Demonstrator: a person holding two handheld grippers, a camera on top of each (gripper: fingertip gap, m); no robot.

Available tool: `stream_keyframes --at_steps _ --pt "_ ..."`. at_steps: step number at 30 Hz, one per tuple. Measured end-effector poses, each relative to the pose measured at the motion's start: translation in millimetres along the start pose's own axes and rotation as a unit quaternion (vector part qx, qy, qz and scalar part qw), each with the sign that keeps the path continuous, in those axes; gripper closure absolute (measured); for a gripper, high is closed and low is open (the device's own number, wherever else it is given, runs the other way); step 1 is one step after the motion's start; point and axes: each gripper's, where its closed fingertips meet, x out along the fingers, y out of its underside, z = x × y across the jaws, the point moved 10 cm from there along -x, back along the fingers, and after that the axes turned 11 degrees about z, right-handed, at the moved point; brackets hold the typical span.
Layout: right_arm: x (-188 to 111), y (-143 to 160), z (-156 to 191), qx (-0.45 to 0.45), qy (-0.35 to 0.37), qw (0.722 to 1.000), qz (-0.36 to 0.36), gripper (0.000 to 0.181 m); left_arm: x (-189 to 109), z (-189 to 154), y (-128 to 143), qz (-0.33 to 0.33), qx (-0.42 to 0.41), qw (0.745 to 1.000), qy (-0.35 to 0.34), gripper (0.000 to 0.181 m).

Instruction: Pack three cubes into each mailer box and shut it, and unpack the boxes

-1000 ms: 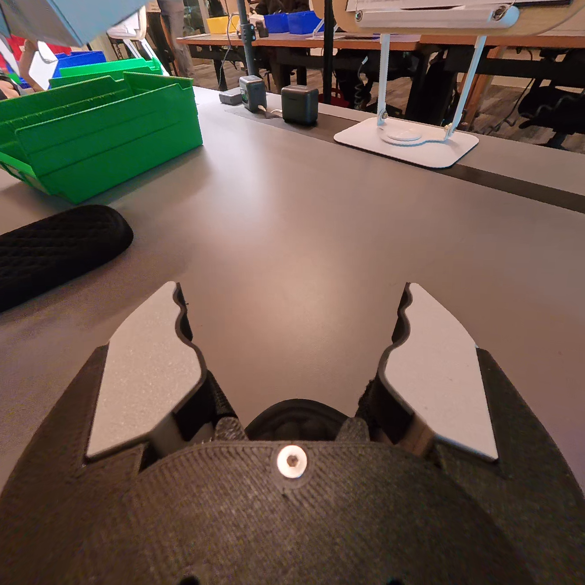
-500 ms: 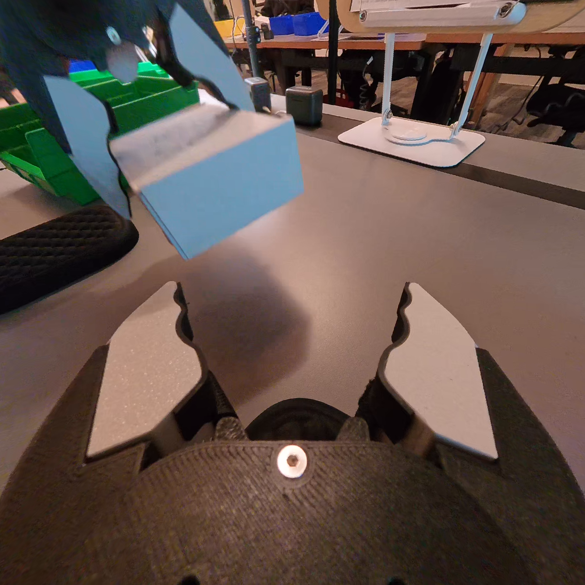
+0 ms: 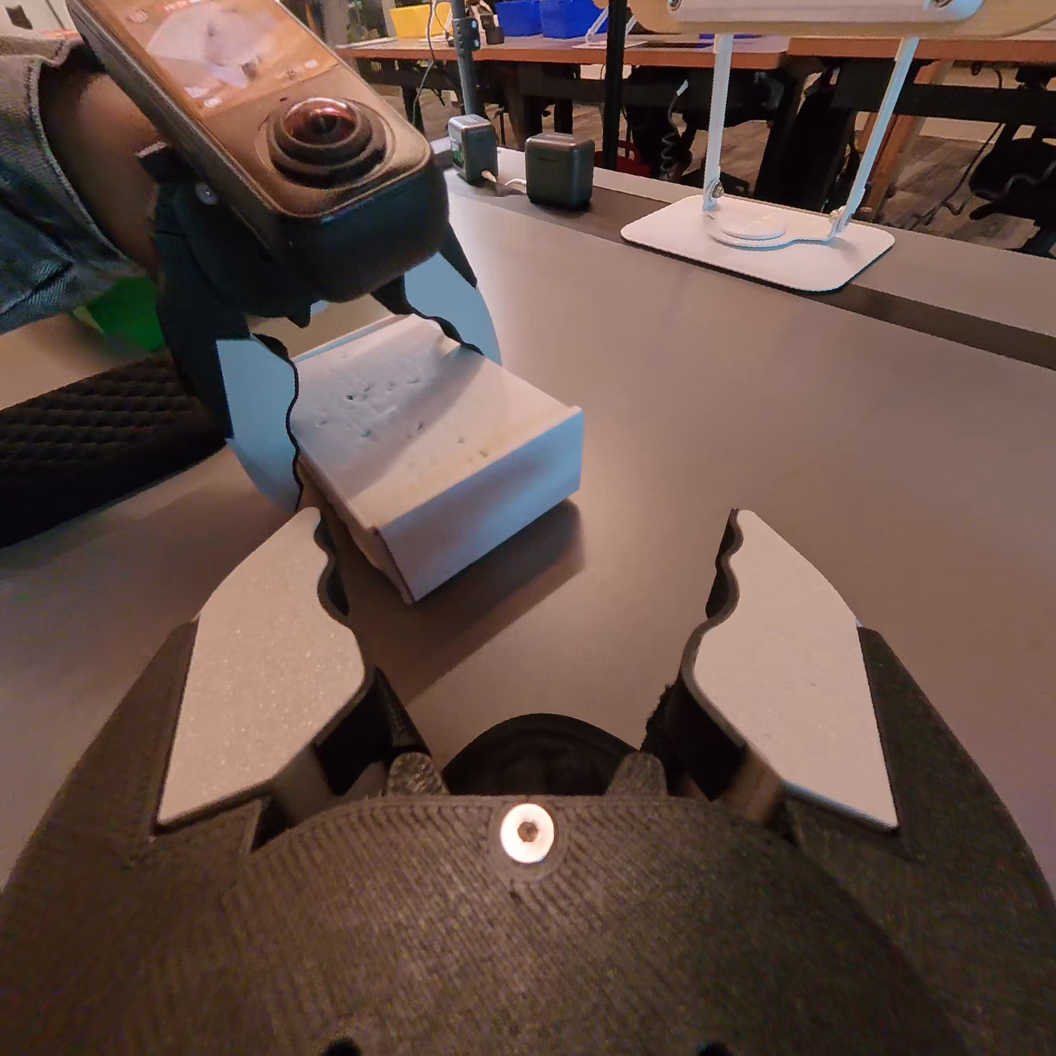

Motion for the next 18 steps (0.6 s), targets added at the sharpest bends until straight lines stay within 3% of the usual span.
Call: stream_keyframes --at_steps 7,11,13,15,18 --pt "0 1 0 -0.001 -0.002 1.0 0.002 0.056 -7 -6 6 -0.081 -0.009 0.996 -0.024 0.041" --pt "0 1 2 -0.011 -0.005 1.0 0.003 0.054 -37 -15 37 -0.216 -0.063 0.968 -0.114 0.037" --pt "1 0 5 -0.025 -0.004 1.0 0.009 0.052 -52 -25 61 -0.319 -0.101 0.922 -0.196 0.036" --pt "2 -1 10 -0.062 0.006 0.998 0.009 0.051 -60 -41 86 -0.426 -0.135 0.854 -0.265 0.036" --pt "4 -2 22 -0.127 0.026 0.992 0.011 0.05 -58 -68 120 -0.604 -0.174 0.71 -0.317 0.036"
